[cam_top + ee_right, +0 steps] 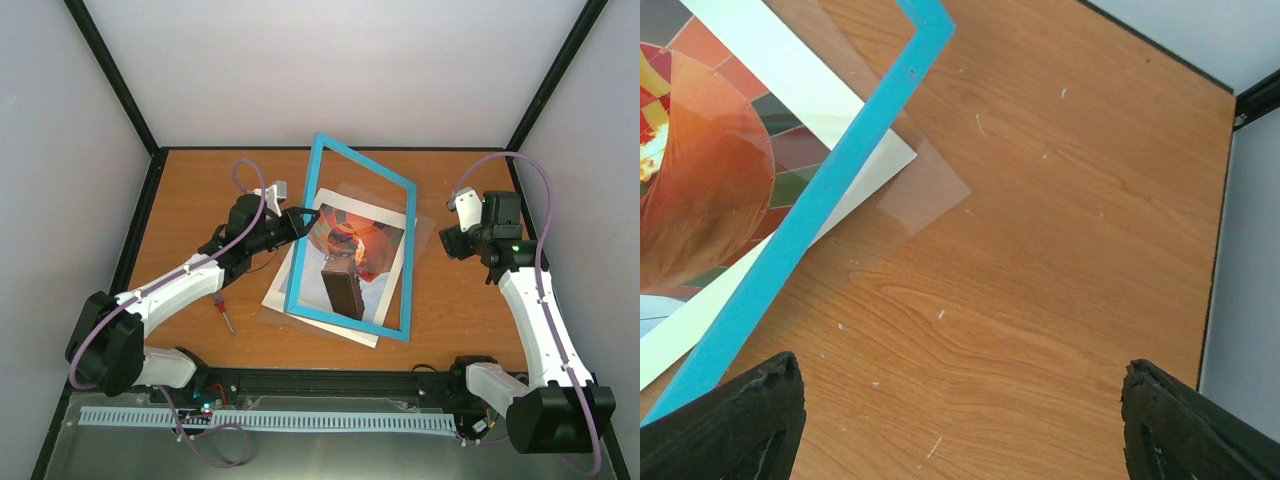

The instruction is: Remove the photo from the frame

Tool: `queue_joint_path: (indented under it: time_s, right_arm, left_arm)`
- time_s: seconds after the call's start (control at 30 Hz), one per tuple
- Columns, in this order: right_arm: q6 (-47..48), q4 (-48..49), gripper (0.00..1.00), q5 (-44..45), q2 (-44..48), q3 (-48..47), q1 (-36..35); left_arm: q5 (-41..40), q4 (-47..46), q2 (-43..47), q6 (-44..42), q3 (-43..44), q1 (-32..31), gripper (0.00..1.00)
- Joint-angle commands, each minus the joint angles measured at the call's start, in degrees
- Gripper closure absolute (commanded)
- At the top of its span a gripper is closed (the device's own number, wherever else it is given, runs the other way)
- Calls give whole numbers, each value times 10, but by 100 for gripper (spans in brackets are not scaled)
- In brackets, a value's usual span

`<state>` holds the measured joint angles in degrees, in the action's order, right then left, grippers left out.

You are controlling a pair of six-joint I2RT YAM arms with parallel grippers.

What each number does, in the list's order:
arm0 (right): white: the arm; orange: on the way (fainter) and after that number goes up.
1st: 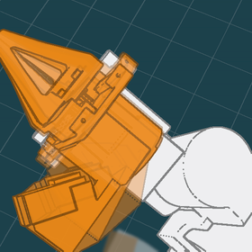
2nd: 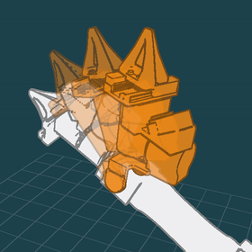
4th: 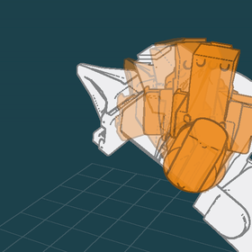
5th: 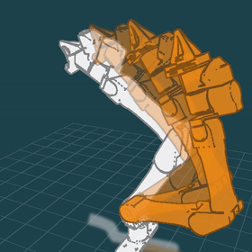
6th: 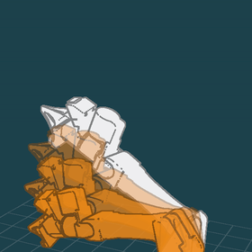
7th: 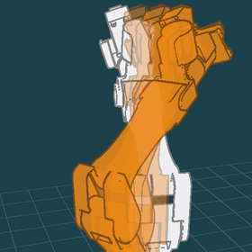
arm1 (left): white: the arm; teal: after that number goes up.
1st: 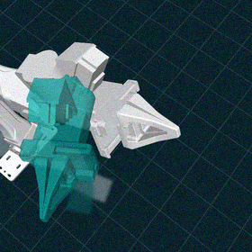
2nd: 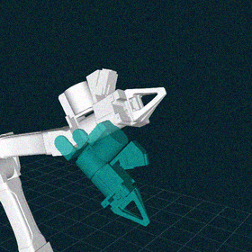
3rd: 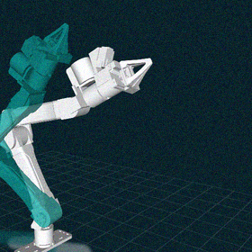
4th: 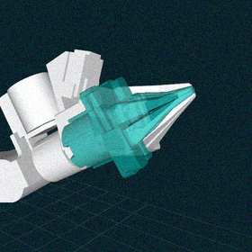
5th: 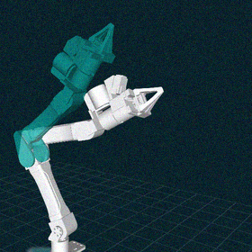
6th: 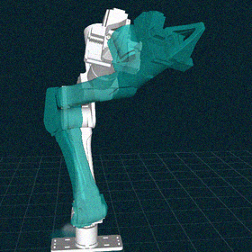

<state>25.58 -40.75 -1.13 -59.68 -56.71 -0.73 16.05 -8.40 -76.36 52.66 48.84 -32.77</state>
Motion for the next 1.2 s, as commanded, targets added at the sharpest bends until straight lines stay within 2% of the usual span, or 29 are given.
queue_joint_path:
  time_s: [0.0, 0.3, 0.4, 0.5, 0.8, 0.97, 1.17]
  right_arm:
    - [-20, 22, 16, -31, -9, 17, 7]
    - [-29, 15, 22, -116, -44, 54, 7]
    - [-27, 14, 27, -132, -63, 61, 7]
    - [-31, 25, 28, -132, -90, 66, 7]
    - [-49, 44, 29, -156, -224, 40, 9]
    - [-56, 42, 35, -184, -304, 15, 9]
    - [-74, 51, 43, -204, -352, 1, 9]
  left_arm:
    - [-11, -97, 3, -42, -15, 0, 99]
    - [-18, -135, -7, -72, -85, 0, 99]
    - [-19, -161, -15, -66, -107, 0, 99]
    - [-23, -201, -28, -45, -136, 0, 99]
    - [1, -306, -92, 9, -185, 0, 98]
    - [5, -328, -99, 27, -200, 0, 96]
    - [11, -339, -100, 40, -211, 0, 95]
